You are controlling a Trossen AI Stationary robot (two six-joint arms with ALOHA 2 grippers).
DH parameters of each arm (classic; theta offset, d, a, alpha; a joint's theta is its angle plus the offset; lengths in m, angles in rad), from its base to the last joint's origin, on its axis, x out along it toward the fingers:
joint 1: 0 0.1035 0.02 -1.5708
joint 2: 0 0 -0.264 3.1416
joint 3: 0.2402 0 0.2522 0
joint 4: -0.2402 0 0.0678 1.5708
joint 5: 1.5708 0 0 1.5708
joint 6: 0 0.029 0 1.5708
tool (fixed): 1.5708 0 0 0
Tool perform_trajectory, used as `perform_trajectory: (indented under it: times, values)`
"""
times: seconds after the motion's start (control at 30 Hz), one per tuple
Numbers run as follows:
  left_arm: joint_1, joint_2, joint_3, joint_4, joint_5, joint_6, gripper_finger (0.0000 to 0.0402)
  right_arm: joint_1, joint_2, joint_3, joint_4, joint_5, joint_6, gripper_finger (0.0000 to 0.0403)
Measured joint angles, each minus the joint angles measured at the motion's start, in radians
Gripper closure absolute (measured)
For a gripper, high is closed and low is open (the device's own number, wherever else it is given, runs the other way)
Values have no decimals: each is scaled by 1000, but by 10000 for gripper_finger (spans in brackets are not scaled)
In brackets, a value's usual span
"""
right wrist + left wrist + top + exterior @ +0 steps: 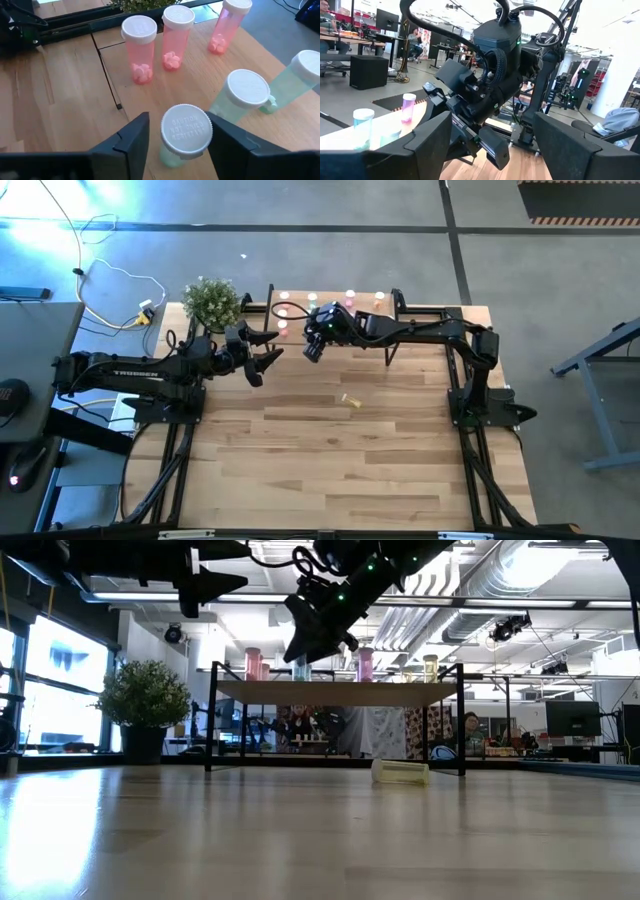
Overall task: Pick and place medicine bottles onto shelf by color
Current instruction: Put the blue pill bottle on the shelf aligned with the other blue pill bottles, then put the yellow pill bottle on the shelf aligned with the other yellow pill bottles
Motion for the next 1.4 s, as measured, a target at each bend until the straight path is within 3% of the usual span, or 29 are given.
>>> perform_trajectory:
  times: [0.23,0.53,0.97,1.4]
  values:
    - [0,0,0,0,0,-1,133,0,-1,38,-31,0,0,204]
    - [0,0,0,0,1,-1,133,2,-3,141,-151,-9,1,202]
    - [0,0,0,-30,4,2,133,91,-4,389,-606,-61,71,201]
    - [-3,0,0,-112,18,1,133,248,-6,393,-932,-41,158,201]
